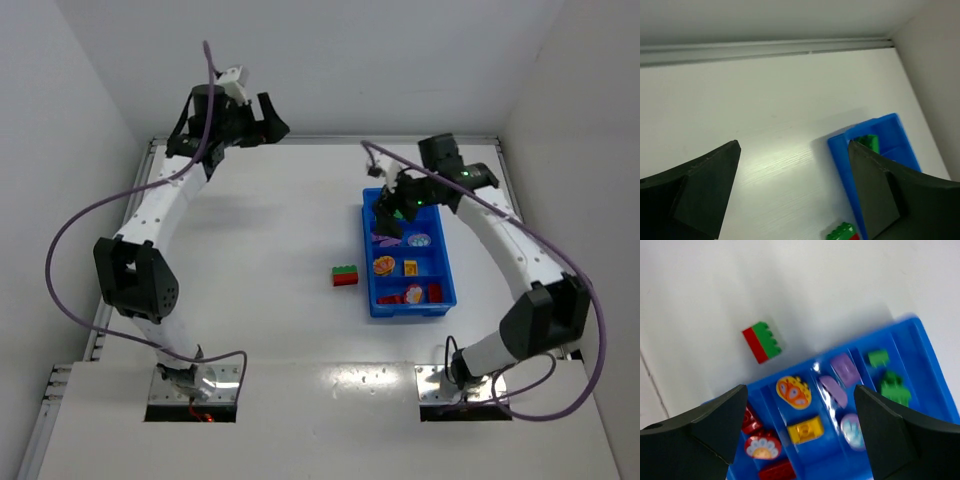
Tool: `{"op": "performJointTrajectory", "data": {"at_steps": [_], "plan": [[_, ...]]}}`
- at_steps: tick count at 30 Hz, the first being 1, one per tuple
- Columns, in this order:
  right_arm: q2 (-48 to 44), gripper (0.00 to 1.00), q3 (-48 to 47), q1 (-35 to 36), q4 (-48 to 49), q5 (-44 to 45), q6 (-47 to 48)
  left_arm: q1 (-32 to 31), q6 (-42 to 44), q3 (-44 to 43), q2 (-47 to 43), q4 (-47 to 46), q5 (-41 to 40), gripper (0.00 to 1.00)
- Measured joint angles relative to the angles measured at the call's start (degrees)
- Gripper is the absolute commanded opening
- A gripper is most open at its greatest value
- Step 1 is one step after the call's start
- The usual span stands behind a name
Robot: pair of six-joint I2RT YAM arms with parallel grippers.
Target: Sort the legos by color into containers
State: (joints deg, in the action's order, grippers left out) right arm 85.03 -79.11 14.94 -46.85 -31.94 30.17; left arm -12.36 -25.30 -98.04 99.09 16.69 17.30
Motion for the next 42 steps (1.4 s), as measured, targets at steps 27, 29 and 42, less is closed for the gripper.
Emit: {"op": "performJointTrajectory", "data": {"at_steps": [27, 29, 42], "plan": [[21.5, 0.86, 7.2, 21.6, 4.9, 10.4, 18.5, 18.6, -0.3, 19.0, -10.7, 4.6, 6.0, 1.0], [23.4, 0.86, 6.7, 22.0, 5.3, 11.0, 18.3, 18.6, -0.3, 19.1, -10.8, 4.6, 6.1, 1.0], [29.4, 0.46, 4.3, 22.4, 6.7, 14.6, 17.8, 19.1, -1.7, 22.9, -11.7, 3.2, 6.1, 1.0]]}}
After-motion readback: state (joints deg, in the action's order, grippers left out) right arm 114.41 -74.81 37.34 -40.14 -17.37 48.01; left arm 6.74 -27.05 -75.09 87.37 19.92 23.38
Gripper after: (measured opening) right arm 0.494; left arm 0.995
